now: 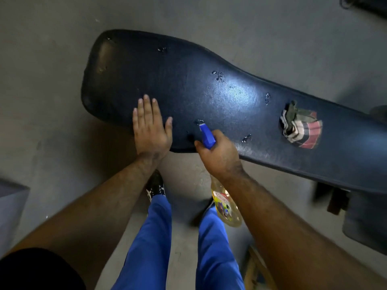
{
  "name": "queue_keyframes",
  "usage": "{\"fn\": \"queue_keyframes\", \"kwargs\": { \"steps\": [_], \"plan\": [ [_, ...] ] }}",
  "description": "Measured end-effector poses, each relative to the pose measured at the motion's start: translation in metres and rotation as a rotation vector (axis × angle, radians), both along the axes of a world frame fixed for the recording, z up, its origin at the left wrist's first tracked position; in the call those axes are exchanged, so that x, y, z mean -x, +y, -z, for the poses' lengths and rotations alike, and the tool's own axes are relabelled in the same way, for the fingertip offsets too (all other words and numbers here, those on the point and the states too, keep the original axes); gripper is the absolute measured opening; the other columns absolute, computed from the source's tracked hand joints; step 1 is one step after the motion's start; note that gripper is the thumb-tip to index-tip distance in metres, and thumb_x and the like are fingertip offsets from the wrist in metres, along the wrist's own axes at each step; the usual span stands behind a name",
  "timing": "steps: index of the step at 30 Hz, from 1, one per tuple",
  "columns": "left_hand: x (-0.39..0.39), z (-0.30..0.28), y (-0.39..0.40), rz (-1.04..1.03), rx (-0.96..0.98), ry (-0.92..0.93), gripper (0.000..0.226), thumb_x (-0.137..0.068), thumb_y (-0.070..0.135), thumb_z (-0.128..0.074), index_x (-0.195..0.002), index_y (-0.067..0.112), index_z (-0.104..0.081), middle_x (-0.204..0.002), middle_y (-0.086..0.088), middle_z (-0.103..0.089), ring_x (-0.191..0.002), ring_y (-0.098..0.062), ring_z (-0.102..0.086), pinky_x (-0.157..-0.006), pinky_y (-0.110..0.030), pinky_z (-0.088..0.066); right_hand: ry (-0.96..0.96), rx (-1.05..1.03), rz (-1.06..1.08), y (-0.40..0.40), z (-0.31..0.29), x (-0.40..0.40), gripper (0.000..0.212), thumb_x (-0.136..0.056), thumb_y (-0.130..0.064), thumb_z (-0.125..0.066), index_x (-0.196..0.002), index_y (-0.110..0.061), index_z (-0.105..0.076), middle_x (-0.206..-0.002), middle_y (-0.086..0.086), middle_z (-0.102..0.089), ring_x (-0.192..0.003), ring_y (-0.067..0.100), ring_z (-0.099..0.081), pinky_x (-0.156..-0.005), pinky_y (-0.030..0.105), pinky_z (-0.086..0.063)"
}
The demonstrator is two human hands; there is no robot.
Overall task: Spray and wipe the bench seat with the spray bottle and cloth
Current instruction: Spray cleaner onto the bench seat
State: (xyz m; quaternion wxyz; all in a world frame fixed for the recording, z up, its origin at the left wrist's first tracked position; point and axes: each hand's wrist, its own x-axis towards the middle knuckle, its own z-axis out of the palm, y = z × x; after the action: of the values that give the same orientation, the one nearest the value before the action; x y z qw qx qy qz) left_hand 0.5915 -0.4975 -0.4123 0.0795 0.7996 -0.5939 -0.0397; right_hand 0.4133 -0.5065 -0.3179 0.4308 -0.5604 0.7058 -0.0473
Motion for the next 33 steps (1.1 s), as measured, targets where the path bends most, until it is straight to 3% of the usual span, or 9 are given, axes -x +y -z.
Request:
{"fn": "queue_keyframes", "kwargs": {
  "steps": [5, 8, 12, 17, 23, 27, 29, 30, 33],
  "plan": [
    [-0.024, -0.015, -0.004, -0.013, 0.087, 0.157, 0.059, -0.101, 0.037, -0.039, -0.148, 0.002, -0.037, -0.156, -0.018, -0.033, -0.147, -0.03, -0.027, -0.121, -0.045, -0.021, -0.032, 0.018, -0.114, -0.029, -0.015, -0.029, 0.029, -0.088, -0.044, -0.069, -0.097, -0.021, -0.053, -0.098, 0.005, -0.063, -0.089, 0.027, -0.06, -0.078, 0.036, -0.048],
    [-0.066, -0.017, -0.02, -0.116, 0.096, 0.118, 0.059, -0.102, 0.037, -0.038, -0.149, 0.002, -0.034, -0.157, -0.019, -0.03, -0.148, -0.031, -0.023, -0.121, -0.046, -0.019, -0.024, 0.02, -0.185, -0.052, -0.017, -0.06, 0.029, -0.089, -0.047, -0.067, -0.093, -0.025, -0.048, -0.093, 0.001, -0.06, -0.083, 0.023, -0.057, -0.073, 0.032, -0.042],
    [-0.093, -0.006, -0.029, -0.108, -0.001, 0.048, 0.066, -0.103, 0.045, -0.03, -0.153, 0.002, -0.024, -0.161, -0.019, -0.021, -0.15, -0.031, -0.016, -0.123, -0.046, -0.012, -0.039, -0.029, -0.132, -0.077, -0.007, -0.095, 0.03, -0.087, -0.053, -0.066, -0.097, -0.026, -0.055, -0.09, 0.002, -0.069, -0.079, 0.025, -0.07, -0.081, 0.039, -0.057],
    [-0.094, 0.0, -0.027, -0.099, 0.007, 0.018, 0.064, -0.104, 0.043, -0.029, -0.153, 0.001, -0.025, -0.161, -0.019, -0.021, -0.15, -0.031, -0.016, -0.123, -0.046, -0.012, 0.034, -0.008, -0.121, -0.084, -0.001, -0.12, 0.036, -0.084, -0.054, -0.066, -0.078, -0.021, -0.051, -0.082, 0.009, -0.072, -0.077, 0.032, -0.071, -0.08, 0.043, -0.059],
    [-0.101, -0.004, -0.025, -0.065, 0.053, 0.121, 0.06, -0.103, 0.038, -0.036, -0.15, 0.001, -0.031, -0.159, -0.019, -0.026, -0.149, -0.03, -0.019, -0.123, -0.044, -0.013, -0.045, -0.075, -0.193, -0.079, -0.007, -0.131, 0.031, -0.086, -0.052, -0.069, -0.096, -0.025, -0.057, -0.09, 0.004, -0.068, -0.083, 0.027, -0.07, -0.081, 0.05, -0.059],
    [-0.128, -0.009, -0.022, -0.191, 0.073, 0.212, 0.06, -0.102, 0.034, -0.037, -0.151, 0.001, -0.029, -0.159, -0.019, -0.026, -0.149, -0.03, -0.02, -0.123, -0.043, -0.014, -0.083, -0.037, -0.285, -0.087, -0.015, -0.155, 0.028, -0.089, -0.047, -0.068, -0.097, -0.025, -0.054, -0.086, 0.0, -0.064, -0.079, 0.021, -0.067, -0.074, 0.039, -0.058],
    [-0.139, -0.007, -0.025, -0.212, 0.046, 0.246, 0.063, -0.102, 0.038, -0.032, -0.151, 0.0, -0.027, -0.16, -0.019, -0.024, -0.15, -0.031, -0.018, -0.123, -0.043, -0.013, -0.06, -0.003, -0.333, -0.1, -0.02, -0.175, 0.027, -0.091, -0.047, -0.067, -0.099, -0.026, -0.051, -0.083, -0.004, -0.059, -0.077, 0.014, -0.06, -0.066, 0.029, -0.047],
    [-0.142, -0.005, -0.025, -0.199, 0.04, 0.257, 0.063, -0.102, 0.039, -0.03, -0.152, 0.0, -0.026, -0.16, -0.019, -0.023, -0.15, -0.031, -0.018, -0.123, -0.043, -0.013, -0.047, 0.011, -0.348, -0.105, -0.021, -0.186, 0.027, -0.091, -0.047, -0.066, -0.098, -0.026, -0.05, -0.081, -0.005, -0.057, -0.077, 0.014, -0.058, -0.066, 0.029, -0.044],
    [-0.143, 0.0, -0.024, -0.178, 0.06, 0.261, 0.062, -0.102, 0.038, -0.031, -0.151, 0.0, -0.027, -0.16, -0.02, -0.024, -0.149, -0.032, -0.019, -0.122, -0.043, -0.012, -0.037, 0.014, -0.357, -0.115, -0.017, -0.217, 0.027, -0.088, -0.048, -0.067, -0.089, -0.026, -0.052, -0.087, 0.002, -0.066, -0.082, 0.024, -0.068, -0.079, 0.039, -0.057]
  ]
}}
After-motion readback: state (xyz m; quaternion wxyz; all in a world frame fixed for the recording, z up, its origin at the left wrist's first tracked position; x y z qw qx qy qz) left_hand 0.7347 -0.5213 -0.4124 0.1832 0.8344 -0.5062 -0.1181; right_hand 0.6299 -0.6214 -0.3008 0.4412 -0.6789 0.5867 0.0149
